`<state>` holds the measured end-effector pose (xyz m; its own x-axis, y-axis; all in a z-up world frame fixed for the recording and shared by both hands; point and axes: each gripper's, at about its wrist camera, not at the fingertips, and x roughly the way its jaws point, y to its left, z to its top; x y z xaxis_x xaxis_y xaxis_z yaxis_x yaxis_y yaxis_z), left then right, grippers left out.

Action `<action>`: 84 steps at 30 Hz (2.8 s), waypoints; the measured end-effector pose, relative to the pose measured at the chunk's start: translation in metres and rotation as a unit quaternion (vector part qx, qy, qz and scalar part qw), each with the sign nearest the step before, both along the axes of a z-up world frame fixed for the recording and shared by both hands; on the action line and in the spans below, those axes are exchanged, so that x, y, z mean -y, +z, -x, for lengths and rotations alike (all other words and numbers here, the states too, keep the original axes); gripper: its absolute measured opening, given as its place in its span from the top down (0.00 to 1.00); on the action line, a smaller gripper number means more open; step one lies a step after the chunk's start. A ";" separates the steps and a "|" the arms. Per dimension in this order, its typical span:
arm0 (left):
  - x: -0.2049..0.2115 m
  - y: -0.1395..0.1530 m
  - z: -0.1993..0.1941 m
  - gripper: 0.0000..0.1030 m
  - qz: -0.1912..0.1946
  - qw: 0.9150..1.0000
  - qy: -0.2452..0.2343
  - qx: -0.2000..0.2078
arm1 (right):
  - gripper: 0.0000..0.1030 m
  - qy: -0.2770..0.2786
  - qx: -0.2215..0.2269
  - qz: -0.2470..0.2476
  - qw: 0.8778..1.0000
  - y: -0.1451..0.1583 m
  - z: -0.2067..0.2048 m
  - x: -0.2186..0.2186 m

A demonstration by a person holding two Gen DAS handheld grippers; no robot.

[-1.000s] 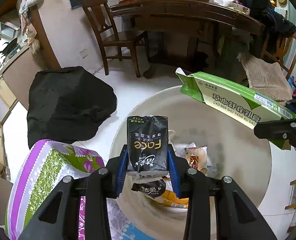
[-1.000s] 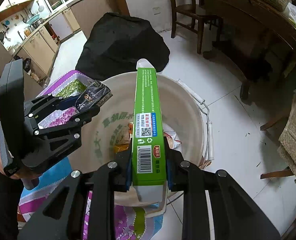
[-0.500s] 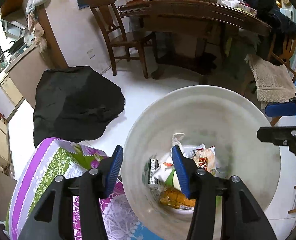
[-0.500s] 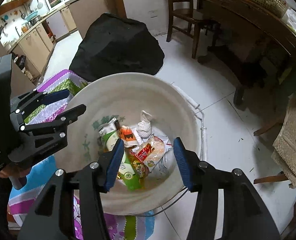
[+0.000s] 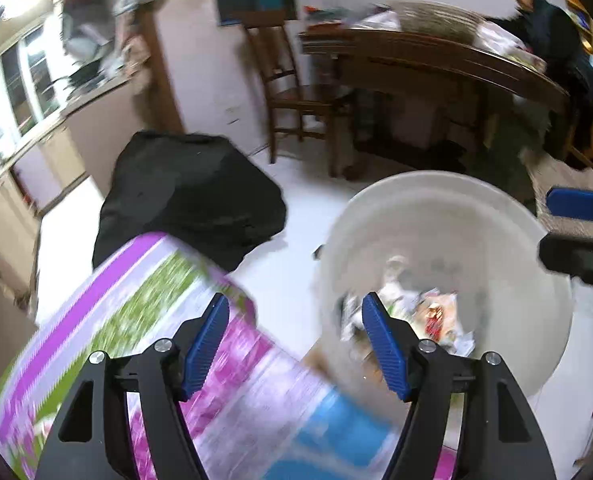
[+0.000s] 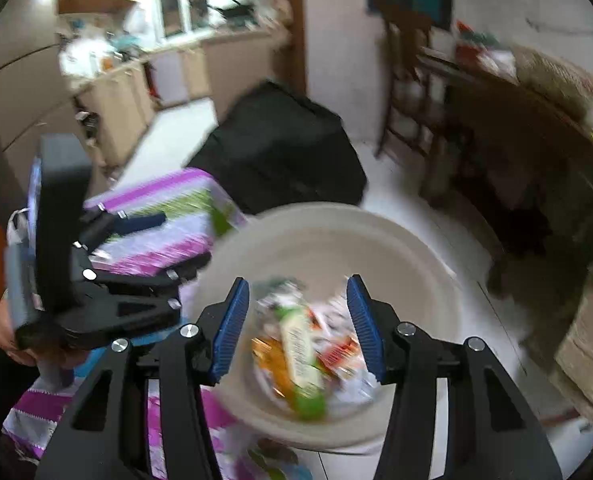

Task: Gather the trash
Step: 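Move both tools back to the table and grasp the white toothpaste box with the right tool, then grasp the orange sponge with the left tool while the right tool holds the toothpaste box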

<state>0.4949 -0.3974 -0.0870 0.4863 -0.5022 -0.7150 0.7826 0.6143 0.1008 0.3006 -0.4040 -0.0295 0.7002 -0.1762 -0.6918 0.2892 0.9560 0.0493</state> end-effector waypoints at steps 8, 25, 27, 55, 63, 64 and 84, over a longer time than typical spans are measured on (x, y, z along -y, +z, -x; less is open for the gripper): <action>-0.161 -0.034 -0.032 0.33 0.034 0.984 0.166 -0.056 | 0.54 0.109 0.040 0.008 0.993 -0.036 -0.031 -0.086; -0.412 -0.056 -0.026 0.30 0.105 0.913 0.370 -0.138 | 0.26 0.376 -0.006 -0.011 0.927 -0.084 -0.178 -0.247; -0.421 -0.056 -0.027 0.30 0.110 0.910 0.374 -0.140 | 0.26 0.385 -0.027 -0.072 0.920 -0.088 -0.205 -0.244; -0.411 -0.034 0.056 0.21 0.116 0.919 0.367 -0.089 | 0.67 0.130 -0.022 -0.141 0.981 -0.095 0.009 -0.203; -0.372 -0.048 0.048 0.21 0.087 0.920 0.378 -0.058 | 0.62 0.129 -0.010 -0.115 0.985 -0.100 0.012 -0.213; -0.370 -0.048 0.048 0.21 0.085 0.921 0.375 -0.056 | 0.61 0.129 -0.009 -0.117 0.985 -0.102 0.010 -0.210; -0.370 -0.065 0.047 0.52 0.090 0.921 0.370 -0.085 | 0.68 0.138 -0.009 -0.092 0.986 -0.107 -0.003 -0.204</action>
<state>0.4474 -0.0276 -0.1522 0.6317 -0.1967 -0.7498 0.1380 0.9803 -0.1409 0.3032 -0.1998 -0.1363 0.6912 0.1495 -0.7070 0.0213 0.9737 0.2268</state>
